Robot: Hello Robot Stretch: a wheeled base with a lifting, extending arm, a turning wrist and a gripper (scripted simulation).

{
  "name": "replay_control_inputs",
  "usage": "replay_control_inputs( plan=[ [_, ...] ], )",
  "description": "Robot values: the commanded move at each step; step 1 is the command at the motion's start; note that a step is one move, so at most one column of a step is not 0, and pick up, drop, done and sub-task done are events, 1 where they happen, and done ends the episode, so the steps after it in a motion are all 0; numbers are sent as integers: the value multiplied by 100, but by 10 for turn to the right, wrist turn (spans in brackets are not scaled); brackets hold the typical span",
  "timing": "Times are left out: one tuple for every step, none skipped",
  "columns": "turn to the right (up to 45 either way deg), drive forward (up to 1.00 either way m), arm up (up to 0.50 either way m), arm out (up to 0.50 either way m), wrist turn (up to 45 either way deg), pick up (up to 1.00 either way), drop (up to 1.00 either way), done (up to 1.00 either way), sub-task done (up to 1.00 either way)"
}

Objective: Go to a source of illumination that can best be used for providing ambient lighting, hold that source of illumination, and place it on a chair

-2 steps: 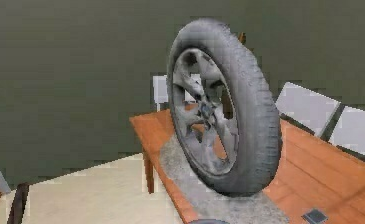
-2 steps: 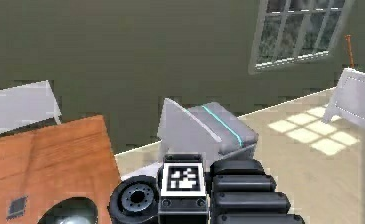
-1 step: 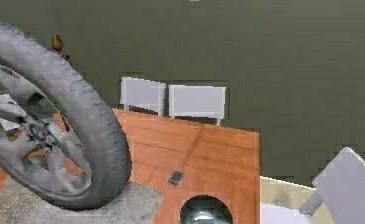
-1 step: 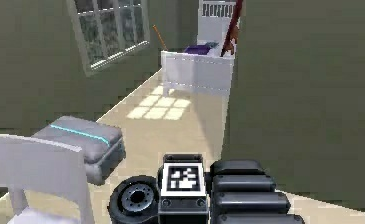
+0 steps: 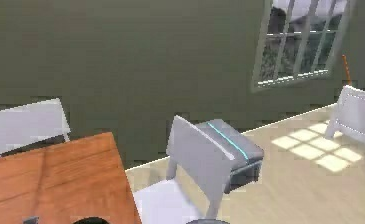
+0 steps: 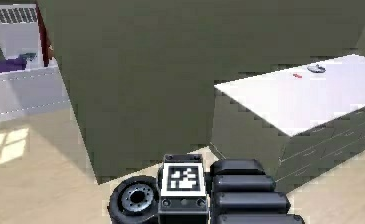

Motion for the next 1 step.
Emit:
replay_control_inputs(
  plan=[
    [450, 0, 0, 0, 0, 0, 0, 0, 0]
  ],
)
